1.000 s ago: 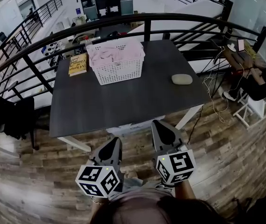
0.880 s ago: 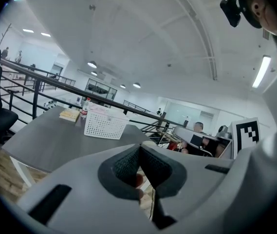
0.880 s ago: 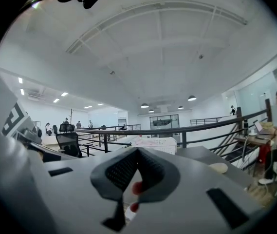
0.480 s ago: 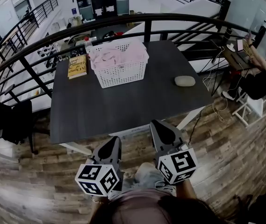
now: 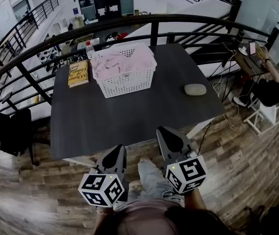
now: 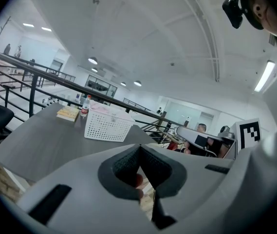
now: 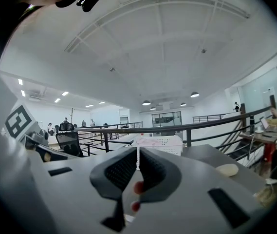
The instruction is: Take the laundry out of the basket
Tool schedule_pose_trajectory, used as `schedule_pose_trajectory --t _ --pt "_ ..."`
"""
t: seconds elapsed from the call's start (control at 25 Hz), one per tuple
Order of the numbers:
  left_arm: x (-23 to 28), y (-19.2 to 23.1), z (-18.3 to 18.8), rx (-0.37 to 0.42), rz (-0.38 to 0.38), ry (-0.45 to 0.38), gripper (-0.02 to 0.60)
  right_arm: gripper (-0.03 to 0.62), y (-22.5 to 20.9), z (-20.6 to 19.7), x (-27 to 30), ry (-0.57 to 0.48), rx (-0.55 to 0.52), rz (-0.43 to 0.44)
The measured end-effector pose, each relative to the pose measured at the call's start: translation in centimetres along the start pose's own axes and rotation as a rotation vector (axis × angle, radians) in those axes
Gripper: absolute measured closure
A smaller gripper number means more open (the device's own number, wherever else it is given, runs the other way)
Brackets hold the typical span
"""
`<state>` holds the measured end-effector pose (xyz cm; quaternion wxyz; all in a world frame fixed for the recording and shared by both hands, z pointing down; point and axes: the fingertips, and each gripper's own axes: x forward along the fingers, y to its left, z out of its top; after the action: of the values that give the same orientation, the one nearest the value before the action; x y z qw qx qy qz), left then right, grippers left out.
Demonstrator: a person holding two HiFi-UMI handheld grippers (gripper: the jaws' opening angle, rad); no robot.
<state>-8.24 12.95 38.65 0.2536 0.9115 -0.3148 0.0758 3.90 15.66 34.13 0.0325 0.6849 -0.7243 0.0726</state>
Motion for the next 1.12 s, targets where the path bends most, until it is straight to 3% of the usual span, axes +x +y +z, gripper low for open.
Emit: schedule_pose_trajectory --t 0.8,1.12 --pt "13.3 3.3 7.7 -0.012 0.059 -0.027 0.584 0.549 -8.7 3.2 12.6 0.016 -0.007 0.090" --pt "16.9 4.6 9.3 -0.035 0.131 -0.056 0.584 0.542 -11.0 3.8 17.2 0.029 -0.034 0.178"
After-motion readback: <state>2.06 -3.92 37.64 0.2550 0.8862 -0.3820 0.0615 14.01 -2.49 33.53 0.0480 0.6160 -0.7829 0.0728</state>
